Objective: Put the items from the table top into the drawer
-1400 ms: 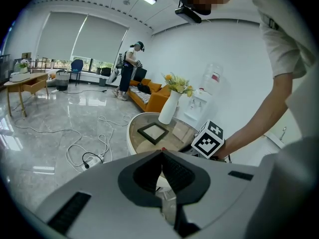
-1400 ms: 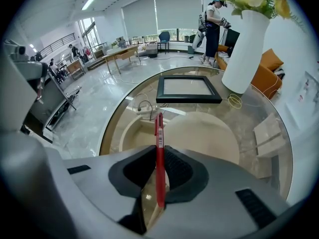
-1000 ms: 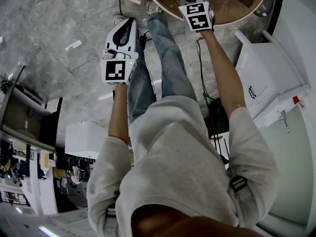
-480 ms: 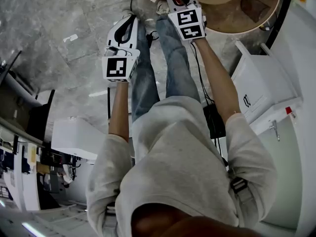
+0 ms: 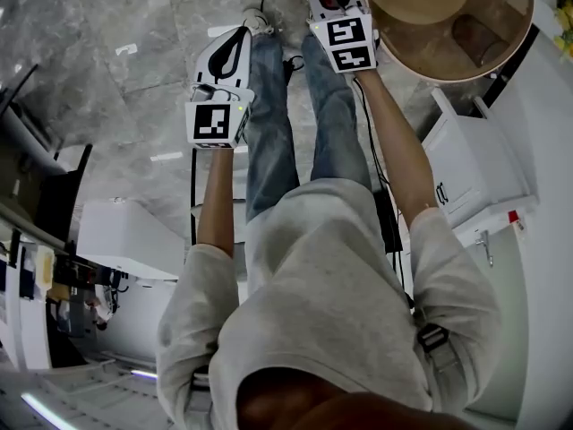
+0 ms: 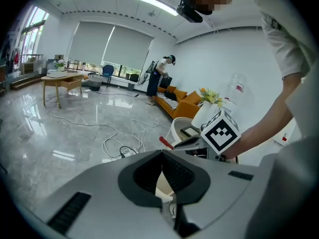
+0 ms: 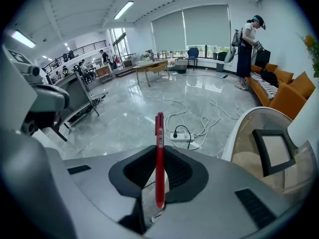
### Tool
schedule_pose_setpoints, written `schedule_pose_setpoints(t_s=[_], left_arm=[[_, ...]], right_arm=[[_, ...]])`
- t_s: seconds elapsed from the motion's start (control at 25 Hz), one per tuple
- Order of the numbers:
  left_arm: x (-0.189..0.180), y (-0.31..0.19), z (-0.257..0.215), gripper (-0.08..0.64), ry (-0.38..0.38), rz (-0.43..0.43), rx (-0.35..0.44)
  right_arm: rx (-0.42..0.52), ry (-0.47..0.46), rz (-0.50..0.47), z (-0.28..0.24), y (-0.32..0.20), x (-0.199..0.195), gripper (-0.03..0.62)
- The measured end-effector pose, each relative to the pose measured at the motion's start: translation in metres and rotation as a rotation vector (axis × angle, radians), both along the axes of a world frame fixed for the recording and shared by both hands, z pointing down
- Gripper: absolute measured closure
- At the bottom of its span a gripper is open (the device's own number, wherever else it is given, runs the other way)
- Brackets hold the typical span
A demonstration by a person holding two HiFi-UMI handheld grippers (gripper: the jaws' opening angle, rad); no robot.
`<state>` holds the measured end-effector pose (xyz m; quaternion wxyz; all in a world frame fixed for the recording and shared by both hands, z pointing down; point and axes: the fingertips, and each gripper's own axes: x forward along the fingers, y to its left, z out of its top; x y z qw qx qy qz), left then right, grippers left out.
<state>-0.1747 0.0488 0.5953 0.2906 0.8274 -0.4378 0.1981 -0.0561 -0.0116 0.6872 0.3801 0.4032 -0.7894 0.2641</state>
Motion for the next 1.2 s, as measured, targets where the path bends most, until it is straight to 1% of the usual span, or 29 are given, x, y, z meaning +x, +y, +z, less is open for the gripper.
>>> schedule_pose_setpoints(t_s=[0.12,0.28,0.48,0.64,0.8,1.0,1.2], left_arm=[[-0.007,0.0,0.01,0.545,0.004,0.008,-0.015],[-0.012,-0.005,0.031,0.545,0.004,0.024,-0.036],[-0.003,-0.015,0.057,0.545,0.039,0.034,-0.051],[0.006,-0.019,0.079,0.545,0.087,0.018,-0.067],[0.011,-0.024,0.099,0.545,0.098,0.008,-0.078],[0.009,-0.018,0.119,0.545,0.084,0.022,-0.08],[0.005,-0.016,0.142,0.545,0.087,-0.016,-0.087]], right_arm=[[-0.019,0.0,0.024,0.018,0.0,-0.006,0.526],[-0.051,0.012,0.072,0.057,-0.003,-0.008,0.526],[-0.098,0.035,0.154,0.116,-0.003,0.005,0.526],[-0.156,0.053,0.227,0.175,0.003,0.017,0.526],[-0.202,0.074,0.279,0.225,0.002,0.028,0.526],[-0.251,0.121,0.315,0.289,-0.006,0.042,0.526],[-0.304,0.158,0.334,0.342,-0.01,0.056,0.526]])
